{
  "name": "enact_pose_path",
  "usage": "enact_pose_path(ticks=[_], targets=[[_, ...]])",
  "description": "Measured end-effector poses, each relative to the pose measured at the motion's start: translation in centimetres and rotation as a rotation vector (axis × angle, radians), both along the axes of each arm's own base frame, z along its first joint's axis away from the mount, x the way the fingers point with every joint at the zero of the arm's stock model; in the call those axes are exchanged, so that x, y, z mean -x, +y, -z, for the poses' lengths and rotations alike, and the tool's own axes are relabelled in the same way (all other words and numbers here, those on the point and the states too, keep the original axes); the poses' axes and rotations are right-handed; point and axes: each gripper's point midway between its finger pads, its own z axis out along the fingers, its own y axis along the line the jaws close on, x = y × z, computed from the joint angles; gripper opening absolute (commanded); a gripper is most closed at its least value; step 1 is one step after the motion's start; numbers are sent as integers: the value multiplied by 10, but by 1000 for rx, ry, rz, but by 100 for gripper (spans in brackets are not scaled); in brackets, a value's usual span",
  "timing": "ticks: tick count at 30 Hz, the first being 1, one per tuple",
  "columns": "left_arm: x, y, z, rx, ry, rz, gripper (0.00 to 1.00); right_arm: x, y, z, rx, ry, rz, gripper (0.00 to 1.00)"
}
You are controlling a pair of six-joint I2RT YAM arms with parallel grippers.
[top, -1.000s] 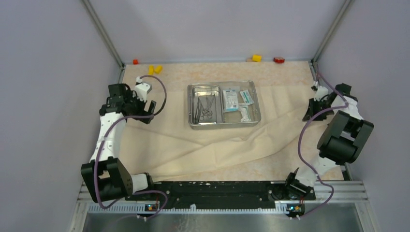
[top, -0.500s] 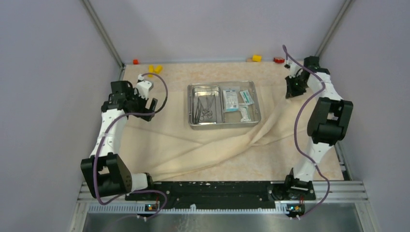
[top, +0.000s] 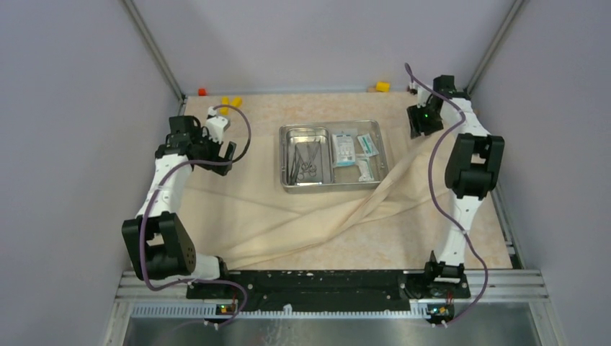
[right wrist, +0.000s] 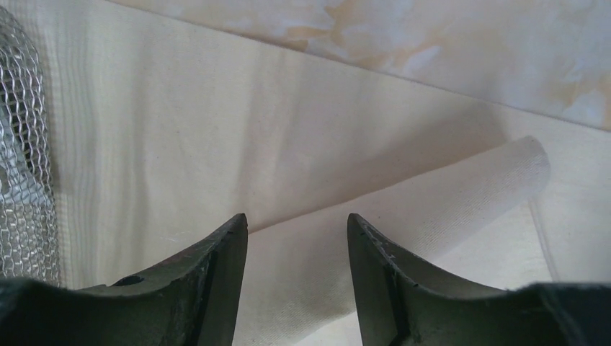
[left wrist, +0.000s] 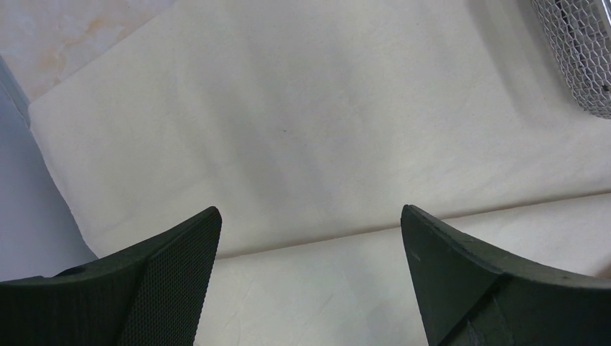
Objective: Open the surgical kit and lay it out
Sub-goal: Smooth out the surgical kit at the center of the board.
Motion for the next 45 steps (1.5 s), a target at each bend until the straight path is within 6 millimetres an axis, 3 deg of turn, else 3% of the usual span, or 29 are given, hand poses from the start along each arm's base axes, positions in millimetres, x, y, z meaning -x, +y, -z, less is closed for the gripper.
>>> enact_pose_path(ticks=[7, 13, 16, 19, 25, 29, 36, 41, 43, 45], targets=[[-7, 0, 1, 3, -11, 0, 99, 29, -11, -16, -9, -32, 49, 55], [-13, -1, -3, 7, -29, 6, 99, 40, -47, -58, -112, -156, 158, 57], [-15, -1, -2, 8, -30, 8, 99, 51, -59, -65, -158, -176, 205, 58], [-16, -2, -3, 10, -33, 11, 99, 67, -41, -54, -240, -143, 203, 61], [-16, -5, -3, 24, -36, 20, 99, 97, 0, -15, -414, -15, 241, 62], [-16, -6, -3, 28, -36, 21, 99, 94, 8, -13, -475, -9, 277, 62], [-15, -6, -5, 27, -41, 20, 99, 75, 17, -7, -576, 3, 287, 46], [-15, -7, -8, 25, -50, 21, 99, 74, 18, -1, -591, 28, 296, 12], [-14, -7, -10, 25, -54, 21, 99, 75, 17, -1, -582, 27, 292, 3], [-14, -7, -12, 26, -60, 23, 99, 78, 14, -4, -551, 24, 287, 0]])
